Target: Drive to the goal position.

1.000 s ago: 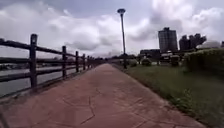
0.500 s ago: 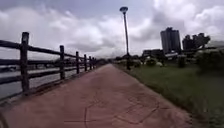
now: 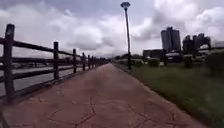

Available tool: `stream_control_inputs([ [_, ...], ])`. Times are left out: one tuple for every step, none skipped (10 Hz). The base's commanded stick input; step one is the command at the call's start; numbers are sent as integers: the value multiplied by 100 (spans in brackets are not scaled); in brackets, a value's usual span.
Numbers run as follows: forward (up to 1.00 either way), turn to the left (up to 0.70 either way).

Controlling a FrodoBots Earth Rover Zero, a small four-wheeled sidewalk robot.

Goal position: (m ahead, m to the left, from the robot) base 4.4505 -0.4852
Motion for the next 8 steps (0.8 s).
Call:
stream_control_inputs([
  [85,0],
  [85,21],
  [85,34],
  [85,20],
  [85,0],
  [85,0],
  [85,0],
  [85,0],
])
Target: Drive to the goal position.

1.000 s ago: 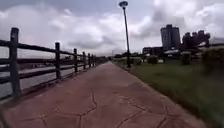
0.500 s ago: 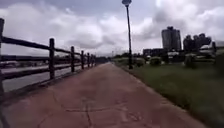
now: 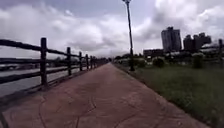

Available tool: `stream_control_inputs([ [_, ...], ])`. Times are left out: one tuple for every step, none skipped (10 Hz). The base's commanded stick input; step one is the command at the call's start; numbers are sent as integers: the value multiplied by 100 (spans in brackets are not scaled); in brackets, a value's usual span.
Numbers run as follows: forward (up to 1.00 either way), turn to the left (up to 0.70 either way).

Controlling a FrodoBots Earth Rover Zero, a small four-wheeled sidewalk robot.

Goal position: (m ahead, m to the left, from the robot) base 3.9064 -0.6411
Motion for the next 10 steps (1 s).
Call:
stream_control_inputs([
  [85,0],
  [85,0],
  [85,1],
  [85,7],
  [85,18],
  [85,8],
  [85,0],
  [85,0],
  [85,0],
  [85,0],
])
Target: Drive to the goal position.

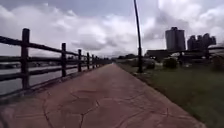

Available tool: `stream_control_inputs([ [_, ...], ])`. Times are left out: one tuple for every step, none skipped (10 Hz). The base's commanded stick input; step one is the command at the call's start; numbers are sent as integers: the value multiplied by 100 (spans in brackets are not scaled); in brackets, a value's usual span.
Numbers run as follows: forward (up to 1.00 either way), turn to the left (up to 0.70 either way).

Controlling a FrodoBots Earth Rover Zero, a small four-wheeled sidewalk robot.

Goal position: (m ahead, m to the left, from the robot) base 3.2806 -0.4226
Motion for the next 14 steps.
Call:
stream_control_inputs([
  [85,0],
  [85,0],
  [85,0],
  [85,0],
  [85,0],
  [85,0],
  [85,0],
  [85,0],
  [85,0],
  [85,0],
  [85,0],
  [85,0],
  [85,0],
  [85,0],
])
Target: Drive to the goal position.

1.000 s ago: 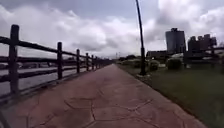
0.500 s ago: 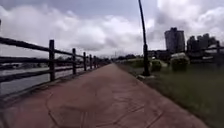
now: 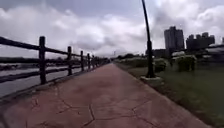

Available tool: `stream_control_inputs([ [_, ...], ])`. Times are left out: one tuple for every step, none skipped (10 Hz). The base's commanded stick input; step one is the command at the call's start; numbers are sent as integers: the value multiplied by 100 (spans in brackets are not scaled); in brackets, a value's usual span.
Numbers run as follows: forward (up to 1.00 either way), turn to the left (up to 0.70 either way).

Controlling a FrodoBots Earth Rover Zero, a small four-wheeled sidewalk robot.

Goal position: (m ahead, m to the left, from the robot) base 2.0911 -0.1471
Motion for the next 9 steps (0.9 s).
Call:
stream_control_inputs([
  [85,0],
  [85,0],
  [85,0],
  [85,0],
  [85,0],
  [85,0],
  [85,0],
  [85,0],
  [85,0],
])
